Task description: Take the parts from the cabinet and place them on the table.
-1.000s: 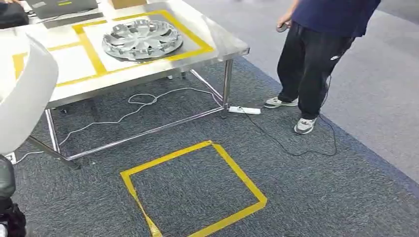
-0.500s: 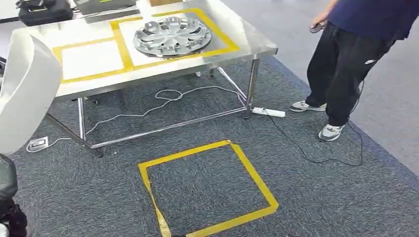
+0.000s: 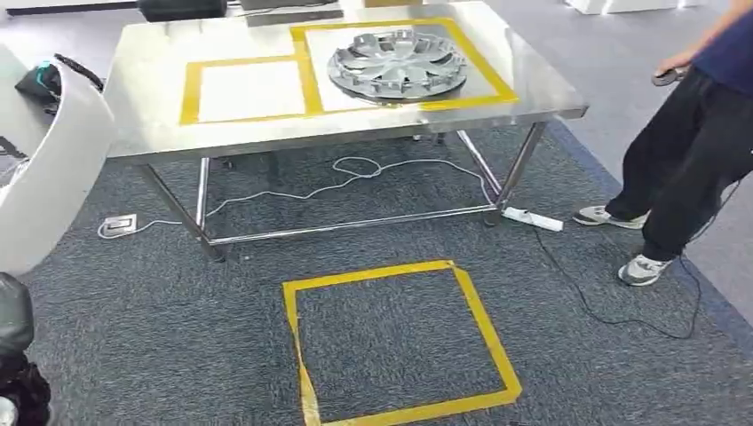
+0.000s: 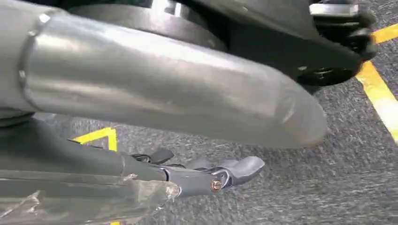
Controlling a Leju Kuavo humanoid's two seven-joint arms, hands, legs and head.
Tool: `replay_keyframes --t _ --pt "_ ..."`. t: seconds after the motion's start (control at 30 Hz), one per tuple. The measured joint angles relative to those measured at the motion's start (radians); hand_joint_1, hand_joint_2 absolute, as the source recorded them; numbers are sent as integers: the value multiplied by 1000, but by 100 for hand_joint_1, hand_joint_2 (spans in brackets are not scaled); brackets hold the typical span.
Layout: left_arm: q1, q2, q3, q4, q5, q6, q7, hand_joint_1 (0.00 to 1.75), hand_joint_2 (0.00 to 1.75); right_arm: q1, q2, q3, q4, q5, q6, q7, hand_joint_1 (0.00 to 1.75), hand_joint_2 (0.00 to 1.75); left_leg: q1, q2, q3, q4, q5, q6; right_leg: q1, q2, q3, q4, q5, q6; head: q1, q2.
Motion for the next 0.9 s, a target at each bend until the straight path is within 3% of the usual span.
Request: replay_keyframes --t 0.03,0.07,0.1,0.13,0.17,0.2,0.37,0.47,0.9 --pt "-2 0 -2 0 0 -1 0 175 175 -1 0 -1 0 -3 0 -1 0 0 1 -10 2 1 0 -2 -2 9 46 -96 46 -1 1 0" --pt "-5 0 -5 1 0 -1 0 175 175 -1 0 -2 0 -7 0 -2 0 0 0 -16 1 2 0 -7 -7 32 81 -172 68 1 1 0" --pt "-10 0 -10 1 0 -2 1 175 175 -3 0 -3 0 -11 0 -5 0 0 -5 -25 -5 12 -2 -13 -9 38 87 -200 54 -2 3 0" --pt "-12 2 -13 1 0 -2 2 175 175 -6 1 -3 0 -14 0 -6 0 0 -5 -29 -10 12 -2 -10 -12 38 95 -200 59 -6 0 0" --pt "-12 2 -15 1 0 -2 2 175 175 -6 1 -4 0 -16 -1 -8 0 0 -6 -29 -13 11 4 10 -10 38 92 -199 61 -3 -1 0" --pt "-12 3 -16 2 0 -2 3 175 175 -6 2 -5 0 -17 -3 -8 0 0 -6 -28 -13 10 6 16 -8 38 90 -199 64 -8 0 0" --pt "-14 9 -21 2 -2 2 3 175 175 -4 5 -14 0 -18 -6 -8 0 0 -2 -23 -12 -4 15 1 -3 44 83 -198 68 -18 0 0" --pt "-15 10 -23 2 -2 3 4 175 175 -4 5 -18 0 -20 -8 -14 0 0 2 -23 -12 -8 16 -27 0 43 81 -196 68 -23 0 0" --pt "-18 10 -31 3 -3 3 5 175 175 -5 5 -19 0 -23 -9 -16 0 0 -1 -23 -13 -7 15 -31 -3 43 83 -199 70 -21 0 0"
